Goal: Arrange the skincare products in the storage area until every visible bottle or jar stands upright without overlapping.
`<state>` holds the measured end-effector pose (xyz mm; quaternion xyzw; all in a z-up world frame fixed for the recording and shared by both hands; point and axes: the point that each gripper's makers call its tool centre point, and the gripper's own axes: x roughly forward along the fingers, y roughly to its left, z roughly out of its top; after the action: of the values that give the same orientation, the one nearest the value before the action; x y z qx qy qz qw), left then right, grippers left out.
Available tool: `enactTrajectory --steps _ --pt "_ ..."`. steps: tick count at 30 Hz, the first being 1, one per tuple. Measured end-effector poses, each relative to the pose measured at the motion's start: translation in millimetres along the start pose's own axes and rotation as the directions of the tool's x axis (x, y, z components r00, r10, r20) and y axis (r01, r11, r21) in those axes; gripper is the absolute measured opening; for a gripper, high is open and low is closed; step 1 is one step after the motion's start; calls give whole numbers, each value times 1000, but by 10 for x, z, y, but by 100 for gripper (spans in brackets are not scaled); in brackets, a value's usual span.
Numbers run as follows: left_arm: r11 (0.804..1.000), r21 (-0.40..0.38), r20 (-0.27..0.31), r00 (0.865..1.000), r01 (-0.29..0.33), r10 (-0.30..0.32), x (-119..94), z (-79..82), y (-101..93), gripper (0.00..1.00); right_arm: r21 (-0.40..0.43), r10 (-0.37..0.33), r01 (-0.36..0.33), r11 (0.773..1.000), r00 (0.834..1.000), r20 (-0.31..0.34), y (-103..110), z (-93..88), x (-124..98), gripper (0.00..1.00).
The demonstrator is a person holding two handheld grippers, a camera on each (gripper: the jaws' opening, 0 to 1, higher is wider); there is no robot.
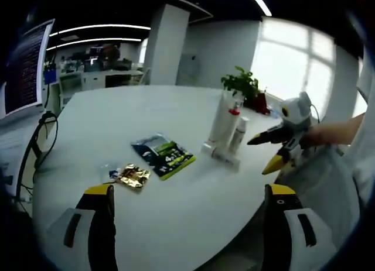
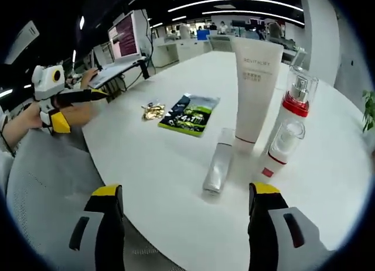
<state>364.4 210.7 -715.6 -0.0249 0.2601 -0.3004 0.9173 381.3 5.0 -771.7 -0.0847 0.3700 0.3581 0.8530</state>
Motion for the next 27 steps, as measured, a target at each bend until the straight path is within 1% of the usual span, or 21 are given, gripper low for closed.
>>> enactTrajectory --steps 8,16,21,27 --pt "1000 2 -6 1000 -2 2 7 -8 -14 99 -8 -1 1 1000 1000 -16 4 15 51 85" --pt "1000 4 -11 1000 -2 2 8 -14 -11 99 -16 -25 25 1000 999 -22 -28 60 132 83" --pt "1000 1 -6 1000 -6 6 2 -6 -3 99 -22 -47 46 999 998 -49 -62 69 194 78" --pt "1000 4 -18 1000 -1 1 12 -30 -9 99 -18 -77 76 997 996 -51 -128 126 266 74"
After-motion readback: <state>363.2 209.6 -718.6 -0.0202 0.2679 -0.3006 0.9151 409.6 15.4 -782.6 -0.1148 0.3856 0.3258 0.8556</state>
